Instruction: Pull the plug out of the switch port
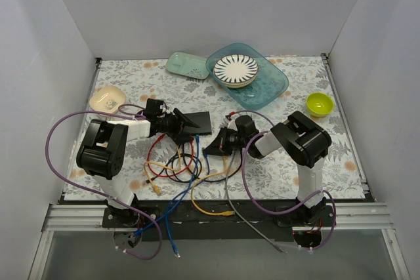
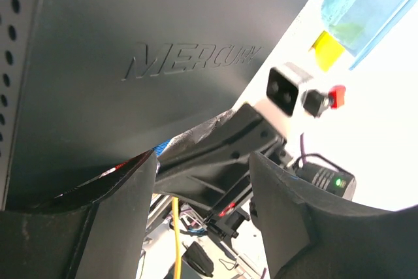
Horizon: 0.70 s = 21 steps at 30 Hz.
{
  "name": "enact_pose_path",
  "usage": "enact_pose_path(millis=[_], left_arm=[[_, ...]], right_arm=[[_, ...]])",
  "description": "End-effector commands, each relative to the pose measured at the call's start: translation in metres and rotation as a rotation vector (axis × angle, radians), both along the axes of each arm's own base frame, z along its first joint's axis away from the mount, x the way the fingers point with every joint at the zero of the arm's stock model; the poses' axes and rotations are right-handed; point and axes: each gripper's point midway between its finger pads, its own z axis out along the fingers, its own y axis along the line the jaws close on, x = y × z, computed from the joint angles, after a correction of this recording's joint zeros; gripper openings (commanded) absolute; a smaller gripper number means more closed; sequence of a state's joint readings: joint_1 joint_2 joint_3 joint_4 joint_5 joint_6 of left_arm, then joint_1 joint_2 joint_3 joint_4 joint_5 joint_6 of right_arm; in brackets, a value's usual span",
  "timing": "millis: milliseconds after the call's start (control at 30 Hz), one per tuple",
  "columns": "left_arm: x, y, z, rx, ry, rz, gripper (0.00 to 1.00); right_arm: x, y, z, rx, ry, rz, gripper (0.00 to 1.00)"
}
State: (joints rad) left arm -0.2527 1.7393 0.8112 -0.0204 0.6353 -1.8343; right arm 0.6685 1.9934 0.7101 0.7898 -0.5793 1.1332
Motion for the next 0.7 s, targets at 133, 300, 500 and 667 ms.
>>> enact_pose_path(millis=[133,300,500,667], left_arm=[[0.009,0.015,-0.003,0.097,-0.03,0.059,0.6],[0.023,0.019,0.016,0.118,-0.098,0.069,0.63],[0.037,0.019,0.031,0.111,-0.14,0.073,0.7],[0.053,0.021,0.049,0.096,-0.187,0.109,0.69]], right_arm=[[0.002,-0.107,-0.033,-0.541,-0.045,-0.19,0.01],[0.034,-0.104,0.0,-0.555,-0.223,-0.167,0.33],[0.071,-0.05,0.051,-0.325,-0.335,-0.145,0.54],[0.075,-0.008,0.057,-0.221,-0.325,-0.068,0.53]])
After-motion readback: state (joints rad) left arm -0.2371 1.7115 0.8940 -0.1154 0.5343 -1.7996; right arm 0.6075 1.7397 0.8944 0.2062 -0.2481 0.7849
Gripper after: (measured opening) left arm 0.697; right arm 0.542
